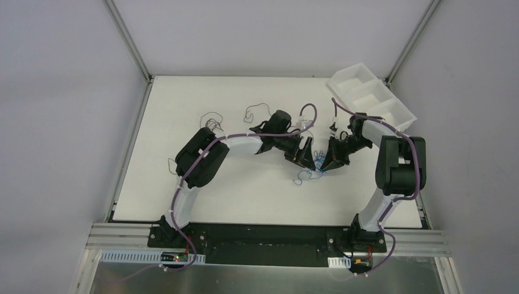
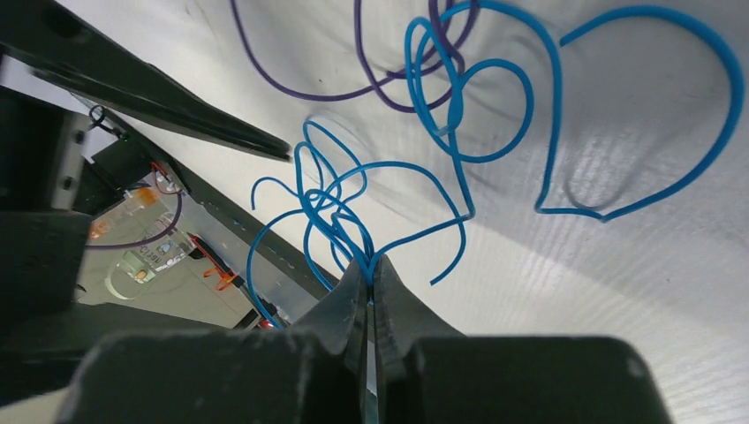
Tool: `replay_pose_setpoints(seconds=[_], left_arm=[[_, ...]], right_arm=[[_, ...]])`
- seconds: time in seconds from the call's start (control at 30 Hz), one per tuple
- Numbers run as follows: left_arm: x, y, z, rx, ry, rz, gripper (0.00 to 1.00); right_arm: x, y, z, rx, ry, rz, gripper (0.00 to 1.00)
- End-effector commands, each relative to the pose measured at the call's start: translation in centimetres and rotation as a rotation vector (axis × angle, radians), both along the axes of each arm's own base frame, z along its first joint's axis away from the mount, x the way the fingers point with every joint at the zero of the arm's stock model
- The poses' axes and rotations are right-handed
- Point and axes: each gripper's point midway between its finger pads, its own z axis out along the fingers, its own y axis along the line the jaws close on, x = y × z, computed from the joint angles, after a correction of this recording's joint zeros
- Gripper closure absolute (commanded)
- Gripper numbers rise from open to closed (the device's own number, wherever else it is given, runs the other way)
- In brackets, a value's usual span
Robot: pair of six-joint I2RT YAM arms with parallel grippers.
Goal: Untangle the cables
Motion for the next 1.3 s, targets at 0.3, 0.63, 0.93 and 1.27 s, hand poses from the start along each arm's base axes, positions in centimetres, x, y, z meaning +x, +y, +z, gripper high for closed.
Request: replay_pose_setpoints(seconds=[0.3, 0.63, 0.93, 1.27], left_arm=[[-3.2, -0.5, 0.9, -0.032, -0.118, -0.133, 1.0], [-3.7, 2.4, -0.6, 0.071, -0.151, -0.129, 1.0], [-3.3, 2.9, -0.4, 0.078, -0.147, -0.126, 1.0], [-3.6, 4.1, 0.6, 0.101, -0.195, -0.138, 1.0]], right_arm=[[-0.5, -0.6, 0.6, -0.078, 0.015, -0.032, 0.81], [2.3, -1.9, 2.0, -0.16, -0.103, -0.08, 0.64], [4.1, -5.3, -0.5, -0.364, -0.127, -0.097, 0.51], [5.6, -5.3, -4.5, -0.475, -0.119, -0.081, 0.6]])
